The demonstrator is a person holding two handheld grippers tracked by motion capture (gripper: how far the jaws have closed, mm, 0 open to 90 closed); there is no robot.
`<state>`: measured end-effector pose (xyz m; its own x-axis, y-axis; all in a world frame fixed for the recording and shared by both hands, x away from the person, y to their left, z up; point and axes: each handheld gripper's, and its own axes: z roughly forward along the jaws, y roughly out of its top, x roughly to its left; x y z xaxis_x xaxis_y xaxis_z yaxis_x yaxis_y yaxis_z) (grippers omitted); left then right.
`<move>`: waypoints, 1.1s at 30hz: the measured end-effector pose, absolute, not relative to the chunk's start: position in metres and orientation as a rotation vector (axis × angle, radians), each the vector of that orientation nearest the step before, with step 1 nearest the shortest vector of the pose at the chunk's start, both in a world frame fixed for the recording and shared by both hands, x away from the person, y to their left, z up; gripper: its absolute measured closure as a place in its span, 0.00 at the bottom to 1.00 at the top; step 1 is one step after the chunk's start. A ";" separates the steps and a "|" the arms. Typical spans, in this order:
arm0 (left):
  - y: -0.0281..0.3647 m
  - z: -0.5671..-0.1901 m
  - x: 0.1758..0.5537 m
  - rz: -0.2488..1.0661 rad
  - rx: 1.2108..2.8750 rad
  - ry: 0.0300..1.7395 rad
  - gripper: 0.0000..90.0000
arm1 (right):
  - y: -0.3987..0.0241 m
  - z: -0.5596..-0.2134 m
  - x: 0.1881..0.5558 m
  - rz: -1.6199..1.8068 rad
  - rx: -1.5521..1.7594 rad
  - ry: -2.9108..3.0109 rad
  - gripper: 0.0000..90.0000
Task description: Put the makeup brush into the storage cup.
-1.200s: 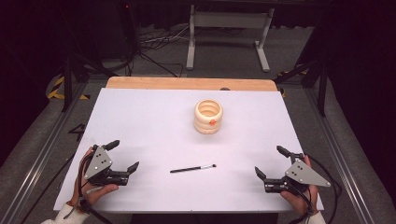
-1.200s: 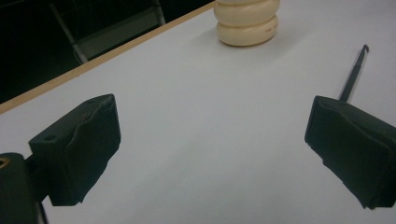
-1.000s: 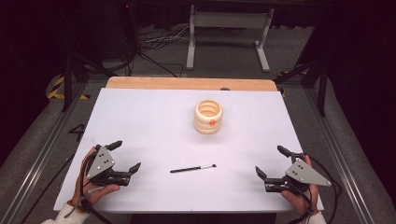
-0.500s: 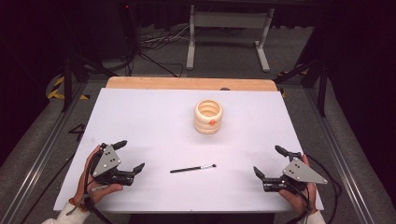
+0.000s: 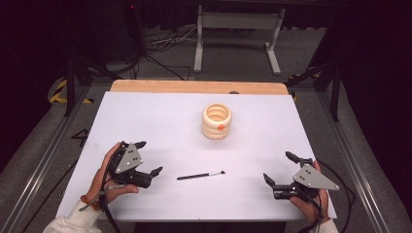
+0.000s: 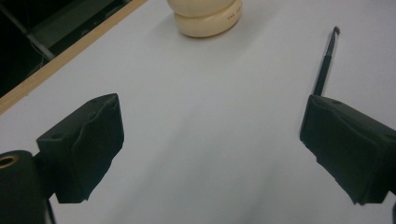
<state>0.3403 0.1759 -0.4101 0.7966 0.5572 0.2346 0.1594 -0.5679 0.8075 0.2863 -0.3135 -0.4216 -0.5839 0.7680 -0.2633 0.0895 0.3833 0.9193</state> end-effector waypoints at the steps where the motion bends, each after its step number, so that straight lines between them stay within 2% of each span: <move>1: 0.171 -0.410 0.342 0.600 2.161 0.516 0.08 | -0.313 -0.422 0.286 1.232 0.737 1.941 0.03; 12: 0.133 -0.405 0.356 0.547 2.279 0.443 0.13 | -0.314 -0.422 0.286 1.233 0.734 1.947 0.03; 33: 0.071 -0.392 0.374 0.520 2.518 0.314 0.10 | -0.314 -0.424 0.288 1.229 0.738 1.980 0.03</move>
<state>0.3739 0.0711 -0.3921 0.8981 0.3236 0.2977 0.1132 -0.8244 0.5546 0.2880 -0.3140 -0.4235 -0.6059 0.7546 -0.2520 0.1093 0.3927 0.9131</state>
